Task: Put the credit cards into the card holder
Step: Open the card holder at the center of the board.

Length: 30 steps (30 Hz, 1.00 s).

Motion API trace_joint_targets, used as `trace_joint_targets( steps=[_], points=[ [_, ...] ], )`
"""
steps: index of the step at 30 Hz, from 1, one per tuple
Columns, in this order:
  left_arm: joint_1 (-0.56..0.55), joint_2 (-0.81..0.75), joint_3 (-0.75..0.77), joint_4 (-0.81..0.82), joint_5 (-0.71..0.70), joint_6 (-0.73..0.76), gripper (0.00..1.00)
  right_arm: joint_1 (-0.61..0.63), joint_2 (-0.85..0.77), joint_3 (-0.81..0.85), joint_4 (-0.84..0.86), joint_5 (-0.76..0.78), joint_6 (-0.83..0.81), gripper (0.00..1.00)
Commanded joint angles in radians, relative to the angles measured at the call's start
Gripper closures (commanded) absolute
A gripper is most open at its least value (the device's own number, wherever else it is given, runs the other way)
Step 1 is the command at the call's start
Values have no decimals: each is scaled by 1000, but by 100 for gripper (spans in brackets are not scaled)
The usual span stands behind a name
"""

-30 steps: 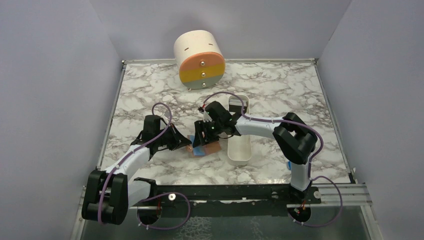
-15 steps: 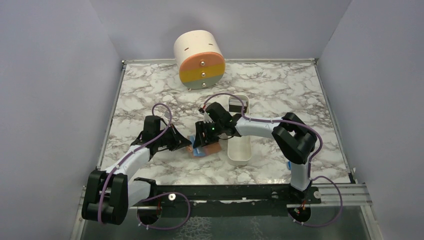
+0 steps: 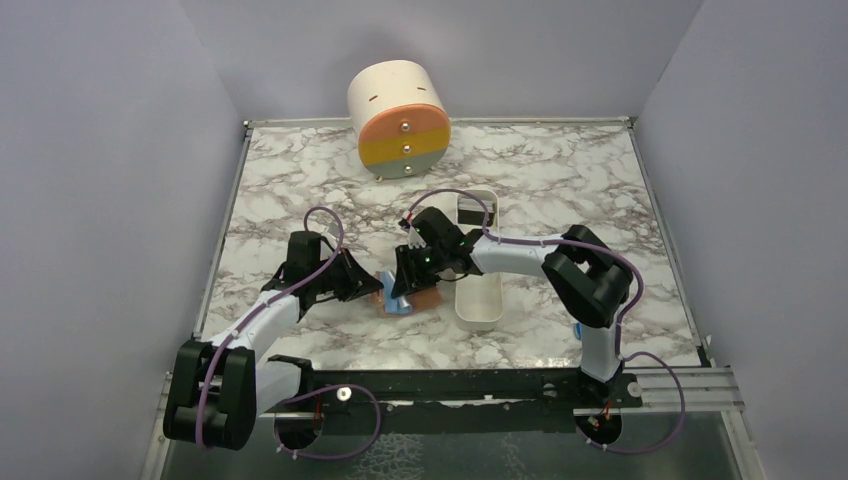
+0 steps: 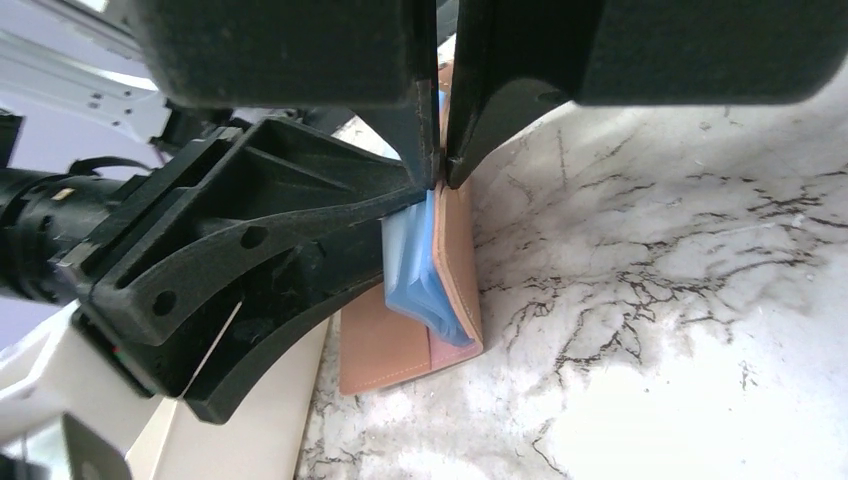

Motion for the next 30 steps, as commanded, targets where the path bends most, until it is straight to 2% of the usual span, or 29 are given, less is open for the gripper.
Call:
trace_joint_targets(
  steps=[1, 6, 17, 20, 26, 30],
  points=[
    [-2, -3, -5, 34, 31, -7, 84, 8, 29, -17, 27, 17, -6, 67],
    [-2, 15, -12, 44, 20, -2, 71, 8, 30, -21, 33, 16, -4, 69],
    [-5, 51, -9, 51, 2, 12, 68, 8, 26, -25, 35, 16, -3, 71],
    [-6, 50, -6, 52, 2, 15, 75, 8, 24, -25, 29, 17, -5, 71],
    [-6, 43, 24, 11, -5, 33, 98, 8, 5, -4, -18, 50, -17, 71],
    [-6, 35, 63, -36, -21, 67, 100, 8, -11, 10, -43, 72, -29, 70]
  ],
)
